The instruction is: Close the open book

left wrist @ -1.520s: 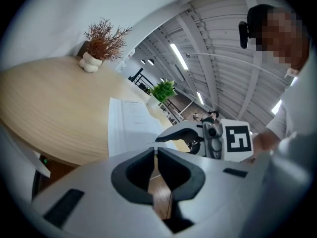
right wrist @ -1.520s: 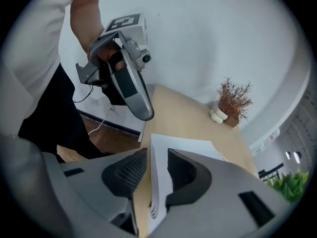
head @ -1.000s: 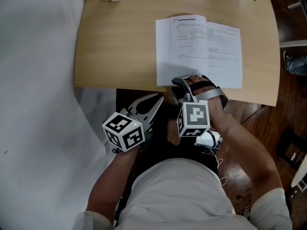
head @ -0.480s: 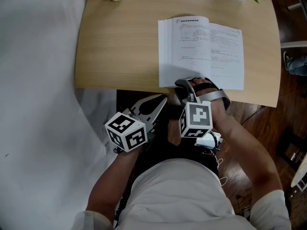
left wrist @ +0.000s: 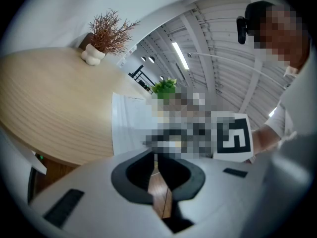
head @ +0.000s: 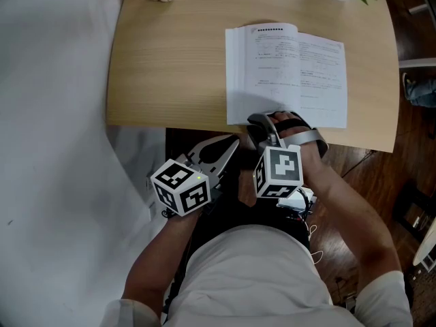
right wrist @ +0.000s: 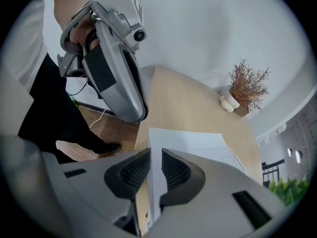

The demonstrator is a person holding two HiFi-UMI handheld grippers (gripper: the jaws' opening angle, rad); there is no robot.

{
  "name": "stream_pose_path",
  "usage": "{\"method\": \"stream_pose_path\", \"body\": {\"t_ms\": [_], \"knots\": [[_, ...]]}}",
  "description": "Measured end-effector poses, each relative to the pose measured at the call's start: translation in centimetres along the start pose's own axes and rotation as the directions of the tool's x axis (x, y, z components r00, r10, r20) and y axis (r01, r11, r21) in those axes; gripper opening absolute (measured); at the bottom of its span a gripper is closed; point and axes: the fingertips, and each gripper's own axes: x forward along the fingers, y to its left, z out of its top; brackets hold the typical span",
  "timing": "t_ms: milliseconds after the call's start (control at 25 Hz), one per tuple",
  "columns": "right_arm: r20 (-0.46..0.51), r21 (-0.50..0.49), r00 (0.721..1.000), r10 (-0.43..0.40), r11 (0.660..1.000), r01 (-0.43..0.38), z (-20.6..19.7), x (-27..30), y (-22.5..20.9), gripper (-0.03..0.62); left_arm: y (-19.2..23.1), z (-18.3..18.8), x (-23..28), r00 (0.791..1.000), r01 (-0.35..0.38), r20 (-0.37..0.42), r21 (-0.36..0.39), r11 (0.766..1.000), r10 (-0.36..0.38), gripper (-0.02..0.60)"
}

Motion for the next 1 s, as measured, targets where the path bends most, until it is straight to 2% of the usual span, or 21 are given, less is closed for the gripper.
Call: {"method": "stream_pose_path", "body": {"t_ms": [280, 400, 520, 1000], "knots": [[-0.012, -0.017, 1.0, -0.005, 1.0, 0.005, -0.1, 0.1, -0.1, 0.067, 0.0, 0.0, -0.1, 1.0, 0.0, 0.001, 0.0, 1.0, 0.0, -0.002], [-0.001, -0.016, 1.0, -0.008, 1.0, 0.008, 0.2, 0.0, -0.1, 0.017, 0.1, -0.1, -0.1, 1.0, 0.001, -0.001, -0.004, 1.0, -0.001, -0.002], [-0.002, -0.009, 1.0, -0.007, 1.0, 0.007, 0.2, 0.0, 0.0, 0.008, 0.0, -0.3, 0.0, 1.0, 0.005, -0.004, -0.014, 1.0, -0.005, -0.002], [0.068, 0.145, 0.998, -0.019, 0.989, 0.009, 0.7, -1.1, -0.4, 0.002, -0.5, -0.5, 0.3, 1.0, 0.019, -0.014, -0.014, 1.0, -0.019, -0.002]]}}
